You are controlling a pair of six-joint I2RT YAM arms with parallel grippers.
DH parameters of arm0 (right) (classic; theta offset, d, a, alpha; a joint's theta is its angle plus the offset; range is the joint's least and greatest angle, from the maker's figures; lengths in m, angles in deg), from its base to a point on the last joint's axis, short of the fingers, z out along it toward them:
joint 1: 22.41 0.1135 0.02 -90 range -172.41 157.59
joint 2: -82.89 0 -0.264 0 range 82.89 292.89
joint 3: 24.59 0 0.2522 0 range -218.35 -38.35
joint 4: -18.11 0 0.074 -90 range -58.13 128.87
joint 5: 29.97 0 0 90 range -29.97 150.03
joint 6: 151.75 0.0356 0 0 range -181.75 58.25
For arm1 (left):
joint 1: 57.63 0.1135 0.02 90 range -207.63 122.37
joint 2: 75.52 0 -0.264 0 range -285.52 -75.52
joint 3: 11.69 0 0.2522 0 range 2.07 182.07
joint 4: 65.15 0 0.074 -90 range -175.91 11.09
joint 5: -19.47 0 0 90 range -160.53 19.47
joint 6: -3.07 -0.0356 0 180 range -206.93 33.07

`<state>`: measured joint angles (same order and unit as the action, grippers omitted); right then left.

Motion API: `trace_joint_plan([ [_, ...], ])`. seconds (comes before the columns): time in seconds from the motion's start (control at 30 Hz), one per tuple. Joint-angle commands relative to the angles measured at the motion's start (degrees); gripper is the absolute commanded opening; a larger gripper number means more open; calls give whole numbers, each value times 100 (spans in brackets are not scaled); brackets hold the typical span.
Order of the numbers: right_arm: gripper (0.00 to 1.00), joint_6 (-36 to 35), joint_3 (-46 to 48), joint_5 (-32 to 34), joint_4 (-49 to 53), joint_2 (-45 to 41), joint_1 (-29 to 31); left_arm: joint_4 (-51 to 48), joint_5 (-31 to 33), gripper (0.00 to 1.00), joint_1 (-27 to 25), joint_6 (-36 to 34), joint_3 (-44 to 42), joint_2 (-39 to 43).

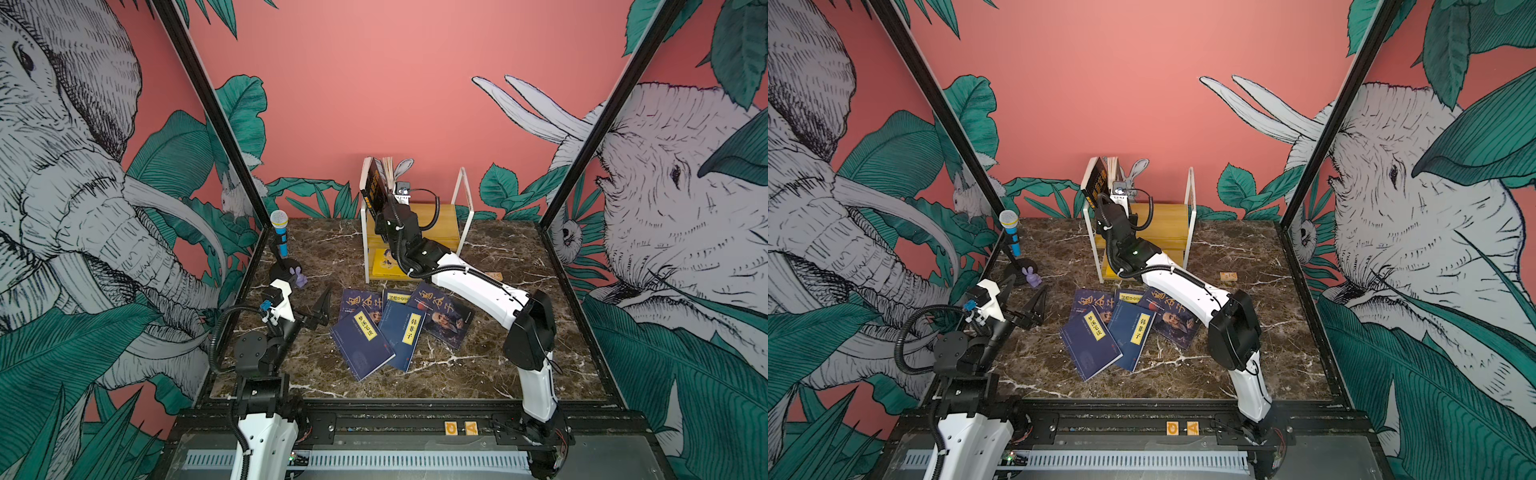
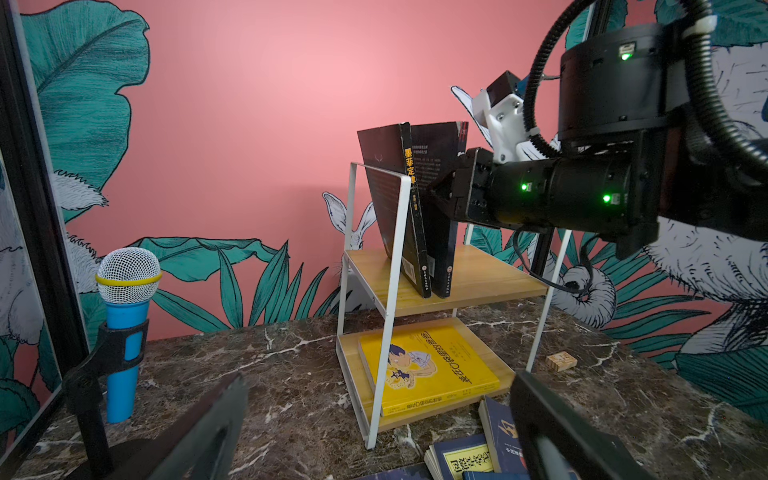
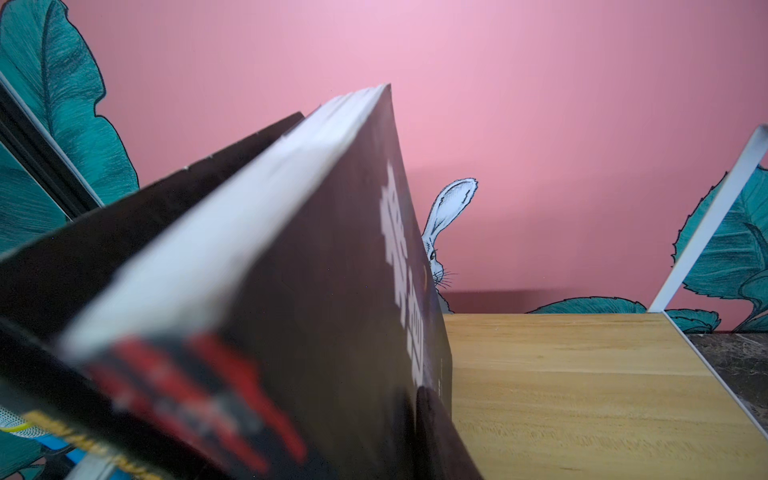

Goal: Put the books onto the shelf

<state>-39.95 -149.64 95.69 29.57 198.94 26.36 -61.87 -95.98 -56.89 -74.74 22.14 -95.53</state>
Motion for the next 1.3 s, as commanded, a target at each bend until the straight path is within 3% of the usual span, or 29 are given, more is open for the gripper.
trace_joint_plan([
  [0.0, 32, 56, 2, -17, -312, -98, 43, 105, -16, 100, -27, -42, -72, 72],
  [0.2, 40, -108, 329, 46, -398, -430, 156, 72, 14, 99, -20, -68, -53, 40],
  [0.47, 59, -407, 1821, -187, -930, -1319, 297, 89, 15, 100, -12, -50, -70, 46],
  [0.73, 61, -834, 3114, -156, -1333, -2043, 269, 98, 49, 99, 29, -38, -82, 45],
  [0.9, 49, -432, 3013, -488, -823, -2095, -226, 110, 29, 99, 38, -54, -69, 42],
  [1.0, 38, -161, 2693, -982, -385, -1936, -601, 72, 54, 100, 29, -58, -74, 71],
  [1.27, 2, -236, 1744, -1835, 243, -1058, -1333, 67, 51, 99, 57, -85, -62, 100],
])
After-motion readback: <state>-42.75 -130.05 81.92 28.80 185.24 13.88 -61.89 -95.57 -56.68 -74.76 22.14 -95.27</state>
